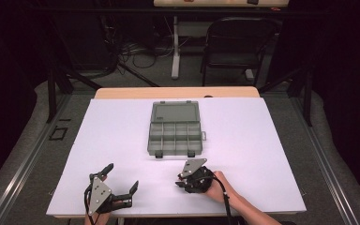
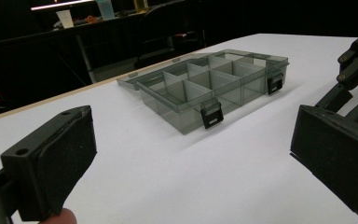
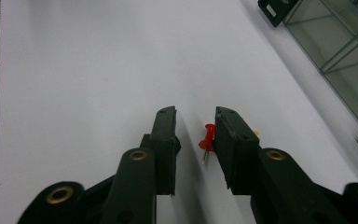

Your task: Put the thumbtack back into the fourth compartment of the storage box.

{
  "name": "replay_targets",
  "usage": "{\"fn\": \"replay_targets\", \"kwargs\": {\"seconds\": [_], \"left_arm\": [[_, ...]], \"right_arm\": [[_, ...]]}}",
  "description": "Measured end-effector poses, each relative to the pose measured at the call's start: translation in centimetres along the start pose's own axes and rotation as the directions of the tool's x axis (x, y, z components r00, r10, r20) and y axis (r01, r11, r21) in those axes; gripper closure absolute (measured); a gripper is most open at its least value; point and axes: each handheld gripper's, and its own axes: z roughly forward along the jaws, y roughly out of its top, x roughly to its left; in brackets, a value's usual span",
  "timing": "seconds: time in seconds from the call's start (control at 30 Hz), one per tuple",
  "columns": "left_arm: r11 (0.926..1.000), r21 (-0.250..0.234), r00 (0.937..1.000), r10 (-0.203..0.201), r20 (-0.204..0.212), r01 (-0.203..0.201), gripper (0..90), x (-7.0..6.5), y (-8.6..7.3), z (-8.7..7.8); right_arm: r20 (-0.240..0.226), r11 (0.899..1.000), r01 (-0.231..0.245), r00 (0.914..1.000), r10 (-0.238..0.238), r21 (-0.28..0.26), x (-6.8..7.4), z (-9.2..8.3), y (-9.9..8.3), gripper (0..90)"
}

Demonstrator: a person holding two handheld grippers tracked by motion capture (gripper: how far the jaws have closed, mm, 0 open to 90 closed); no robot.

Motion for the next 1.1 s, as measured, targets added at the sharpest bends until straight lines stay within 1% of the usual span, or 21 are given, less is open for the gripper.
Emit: {"fn": "replay_targets", "kwargs": {"seconds": [0.1, 0.13, 0.27, 0.5, 0.63, 0.93, 1.0, 1.1], "left_arm": [[1.0000, 0.001, 1.0000, 0.000, 0.000, 0.000, 0.1, 0.0, 0.0, 0.0], [1.0000, 0.000, 1.0000, 0.001, 0.000, -0.001, 0.0, 0.0, 0.0, 0.0], [1.0000, -0.001, 1.0000, 0.001, 0.001, -0.001, 0.0, 0.0, 0.0, 0.0], [1.0000, -0.001, 1.0000, 0.002, 0.004, -0.002, 0.0, -0.1, 0.0, 0.0], [1.0000, -0.001, 1.0000, 0.002, 0.003, -0.002, 0.1, -0.1, 0.0, 0.1], [1.0000, 0.003, 1.0000, 0.007, 0.003, -0.007, 0.0, -0.1, 0.0, 0.0], [1.0000, 0.003, 1.0000, 0.003, 0.003, -0.003, 0.0, -0.1, 0.0, 0.1], [1.0000, 0.005, 1.0000, 0.008, 0.006, -0.008, 0.0, -0.1, 0.0, 0.1]], "right_arm": [[-0.005, 1.000, -0.003, 1.0000, 0.003, 0.000, 0.0, 0.0, 0.0, 72.9], [-0.012, 1.000, -0.017, 0.9998, 0.017, -0.002, -0.1, 0.0, 0.0, 75.5], [-0.031, 0.999, -0.038, 0.9988, 0.038, -0.005, -0.3, 0.1, -0.1, 82.7], [-0.033, 0.999, -0.050, 0.9982, 0.050, -0.009, -0.3, -0.1, -0.1, 83.3], [-0.029, 0.999, -0.045, 0.9986, 0.044, -0.021, -0.3, -0.5, 0.0, 83.6], [-0.019, 0.997, -0.055, 0.9983, 0.055, -0.048, -0.6, -1.5, 0.2, 83.6], [-0.012, 0.997, -0.056, 0.9984, 0.056, -0.055, -0.7, -1.8, 0.2, 83.6], [-0.004, 0.997, -0.061, 0.9982, 0.061, -0.056, -0.9, -2.1, 0.2, 83.6]]}}
